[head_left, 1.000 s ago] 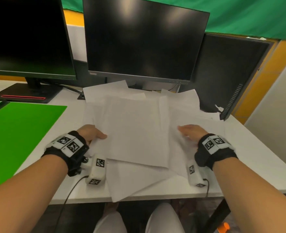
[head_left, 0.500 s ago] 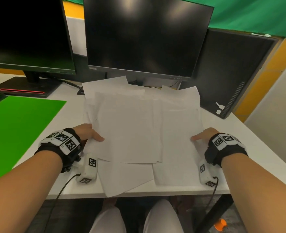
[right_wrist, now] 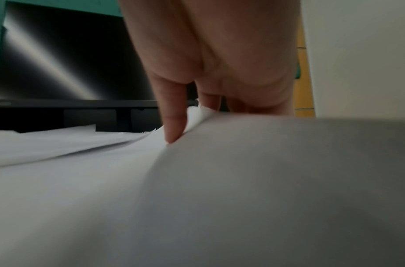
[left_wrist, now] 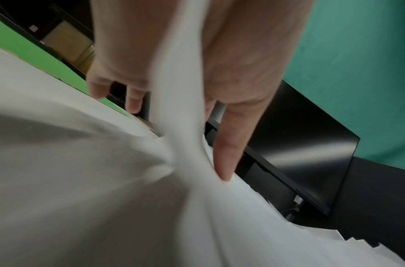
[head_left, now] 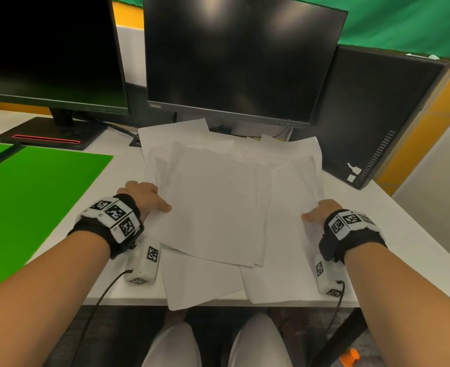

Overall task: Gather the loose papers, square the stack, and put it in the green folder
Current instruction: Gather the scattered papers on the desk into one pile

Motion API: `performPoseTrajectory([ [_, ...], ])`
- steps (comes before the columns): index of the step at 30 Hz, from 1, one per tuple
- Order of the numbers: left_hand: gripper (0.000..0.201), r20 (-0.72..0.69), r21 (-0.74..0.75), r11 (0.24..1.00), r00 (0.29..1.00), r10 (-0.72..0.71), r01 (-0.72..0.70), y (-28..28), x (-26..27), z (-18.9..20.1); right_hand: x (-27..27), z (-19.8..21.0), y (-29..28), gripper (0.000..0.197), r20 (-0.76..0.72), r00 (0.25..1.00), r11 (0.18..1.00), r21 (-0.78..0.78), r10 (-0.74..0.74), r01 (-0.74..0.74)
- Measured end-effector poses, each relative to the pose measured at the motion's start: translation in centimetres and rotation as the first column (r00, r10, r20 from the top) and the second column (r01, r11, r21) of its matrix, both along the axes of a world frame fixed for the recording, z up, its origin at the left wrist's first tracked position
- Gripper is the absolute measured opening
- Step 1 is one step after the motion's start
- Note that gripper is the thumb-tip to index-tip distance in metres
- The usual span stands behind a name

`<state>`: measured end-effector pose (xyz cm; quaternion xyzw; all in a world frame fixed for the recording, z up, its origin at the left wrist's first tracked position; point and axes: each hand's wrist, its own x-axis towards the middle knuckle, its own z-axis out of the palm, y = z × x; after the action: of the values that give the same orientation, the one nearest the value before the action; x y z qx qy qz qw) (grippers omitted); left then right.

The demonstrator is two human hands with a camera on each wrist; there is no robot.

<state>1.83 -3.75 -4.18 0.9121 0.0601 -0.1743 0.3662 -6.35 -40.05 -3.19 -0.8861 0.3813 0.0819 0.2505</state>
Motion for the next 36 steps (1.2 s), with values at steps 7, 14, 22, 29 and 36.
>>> performPoseTrajectory([
  [7, 0.059, -0.036, -0.321, 0.931, 0.984, 0.173, -0.175, 0.2, 0.0, 0.3, 0.2, -0.6, -0.6, 0.064, 0.059, 0.997, 0.976, 0.208, 0.047, -0.058],
  [14, 0.083, -0.069, -0.317, 0.916, 0.969, 0.238, -0.247, 1.5, -0.1, -0.5, 1.3, -1.4, -0.1, 0.071, 0.066, 0.992, 0.948, 0.296, 0.103, -0.118],
  [22, 0.027, -0.100, -0.437, 0.896, 0.994, 0.037, -0.077, 1.5, -0.7, 0.6, 1.3, -0.6, 2.5, 0.038, 0.155, 0.988, 0.869, 0.490, -0.015, -0.064],
  [29, 0.058, -0.179, -0.526, 0.851, 0.979, -0.100, -0.010, 1.0, -1.7, -0.1, 1.9, -1.4, 3.7, 0.063, 0.197, 0.980, 0.756, 0.639, 0.018, -0.142],
  [36, 0.067, -0.203, -0.594, 0.804, 0.971, -0.124, -0.022, 0.7, -1.5, -0.7, 2.4, -1.4, 3.5, 0.074, 0.218, 0.976, 0.743, 0.648, 0.030, -0.167],
])
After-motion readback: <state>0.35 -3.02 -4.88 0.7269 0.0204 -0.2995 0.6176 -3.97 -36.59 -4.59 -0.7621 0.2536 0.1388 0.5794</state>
